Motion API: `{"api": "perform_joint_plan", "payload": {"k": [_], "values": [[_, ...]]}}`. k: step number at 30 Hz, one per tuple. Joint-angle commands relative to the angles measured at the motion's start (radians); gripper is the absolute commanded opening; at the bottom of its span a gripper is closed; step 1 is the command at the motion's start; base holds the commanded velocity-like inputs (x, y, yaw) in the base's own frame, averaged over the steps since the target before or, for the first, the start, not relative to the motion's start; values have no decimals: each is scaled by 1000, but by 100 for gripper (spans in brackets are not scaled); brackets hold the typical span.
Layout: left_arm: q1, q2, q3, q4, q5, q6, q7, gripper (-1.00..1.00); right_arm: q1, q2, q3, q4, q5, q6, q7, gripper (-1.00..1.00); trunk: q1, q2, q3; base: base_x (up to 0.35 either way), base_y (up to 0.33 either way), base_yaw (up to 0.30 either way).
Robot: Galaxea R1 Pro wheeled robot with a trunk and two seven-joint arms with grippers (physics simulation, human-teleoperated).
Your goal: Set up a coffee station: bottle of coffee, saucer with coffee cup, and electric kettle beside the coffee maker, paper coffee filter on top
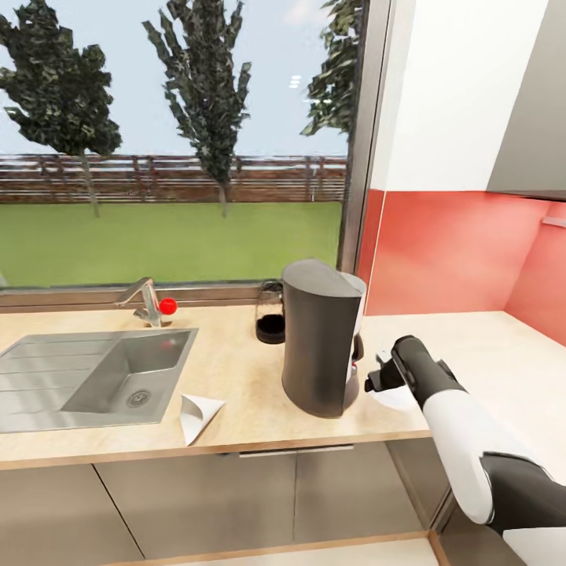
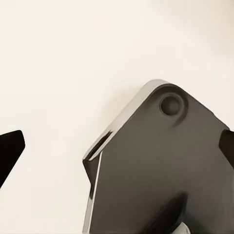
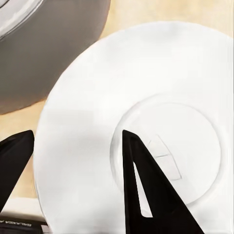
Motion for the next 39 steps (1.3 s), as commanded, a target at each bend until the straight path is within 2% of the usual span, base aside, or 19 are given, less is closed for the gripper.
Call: {"api": "perform_joint_plan", "payload": {"k": [1,3,17,20,22,26,35,39], "values": [[0,0,0,2,11,0,-4,100,-1,1,-6,25,11,-23,4,-100,4,-9,-5,0,0,0],[0,1,0,6,11,0,-4,100,-1,1,-8,38,10,-39,-8,-100,12,-23,-11,0,0,0],[0,0,0,9,10,-5,-4,100,-1,-4,-11,47,8,-49,-23,-100,12,-23,-11,104,-3,0],[0,0,0,9,11,-5,-5,100,-1,-16,-12,47,7,-49,-24,-100,12,-23,-11,7,0,0],[0,0,0,9,11,-5,-5,100,-1,-34,-16,47,6,-49,-24,-100,12,-23,-11,2,0,0],[0,0,0,9,10,-4,-4,100,-1,-43,-30,47,6,-51,-24,-100,12,-23,-11,0,0,0],[0,0,0,10,11,-3,-5,100,-1,-44,-32,49,6,-66,-29,-100,47,-86,-40,0,0,0],[0,1,0,14,10,-3,-5,100,-1,-45,-34,83,6,-84,-41,-100,62,-114,-52,0,0,0]]}}
